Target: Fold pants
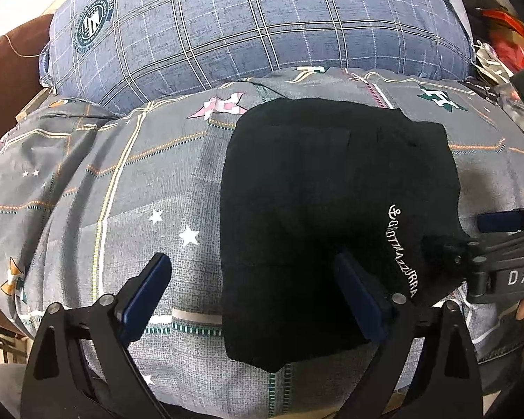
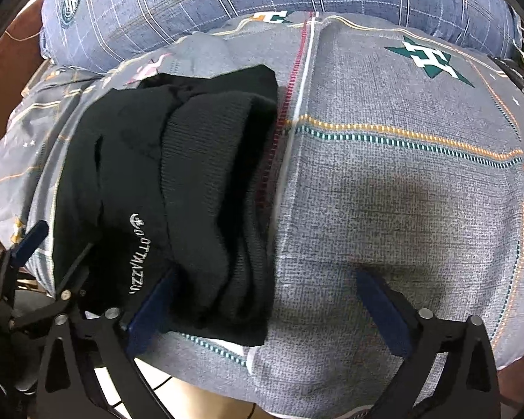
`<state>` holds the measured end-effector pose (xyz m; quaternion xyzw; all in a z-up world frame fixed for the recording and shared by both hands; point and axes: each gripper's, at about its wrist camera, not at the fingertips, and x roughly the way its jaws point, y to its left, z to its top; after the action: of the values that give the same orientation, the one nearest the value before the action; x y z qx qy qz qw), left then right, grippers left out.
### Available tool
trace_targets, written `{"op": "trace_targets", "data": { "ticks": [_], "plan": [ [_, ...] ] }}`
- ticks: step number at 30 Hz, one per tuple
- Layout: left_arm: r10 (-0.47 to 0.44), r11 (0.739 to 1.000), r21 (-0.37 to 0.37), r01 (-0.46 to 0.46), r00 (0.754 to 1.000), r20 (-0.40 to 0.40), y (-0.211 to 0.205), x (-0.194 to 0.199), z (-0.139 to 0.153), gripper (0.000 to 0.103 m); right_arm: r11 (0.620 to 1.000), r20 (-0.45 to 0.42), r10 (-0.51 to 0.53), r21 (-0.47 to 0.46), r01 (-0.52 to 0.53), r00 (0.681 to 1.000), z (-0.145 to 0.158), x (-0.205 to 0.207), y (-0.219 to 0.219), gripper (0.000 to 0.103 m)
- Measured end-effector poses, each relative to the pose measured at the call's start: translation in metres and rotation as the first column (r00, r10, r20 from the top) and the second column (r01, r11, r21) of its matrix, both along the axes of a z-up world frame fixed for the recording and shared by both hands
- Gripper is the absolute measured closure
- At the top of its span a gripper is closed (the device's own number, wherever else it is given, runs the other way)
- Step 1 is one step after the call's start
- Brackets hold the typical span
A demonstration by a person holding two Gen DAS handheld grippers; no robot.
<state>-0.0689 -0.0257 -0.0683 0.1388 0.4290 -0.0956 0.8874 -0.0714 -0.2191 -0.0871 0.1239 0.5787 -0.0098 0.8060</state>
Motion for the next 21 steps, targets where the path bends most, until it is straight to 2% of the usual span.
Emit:
{"op": "trace_targets", "data": {
  "ticks": [4, 12, 21],
  "plan": [
    [0.023, 0.999, -0.029, -0.024, 1.0, -0.02, 0.005, 0.004, -0.003, 0.0, 1.0, 0.003, -0.005, -0.001, 0.005, 1.0, -0.001, 0.0, -0.001, 0.0],
    [0.06, 0.981, -0.178, -0.079, 0.992, -0.112, 0.019, 0.014, -0.012, 0.0, 0.999, 0.03, -0.035, 0.022, 0.035, 0.999, -0.003, -0.001, -0.005, 0.0],
    [0.014, 0.969, -0.236, -0.068, 0.974, -0.224, 0.021, 0.023, -0.018, 0.0, 1.0, 0.034, -0.013, 0.011, 0.012, 0.999, -0.002, -0.003, -0.004, 0.0]
  ]
}}
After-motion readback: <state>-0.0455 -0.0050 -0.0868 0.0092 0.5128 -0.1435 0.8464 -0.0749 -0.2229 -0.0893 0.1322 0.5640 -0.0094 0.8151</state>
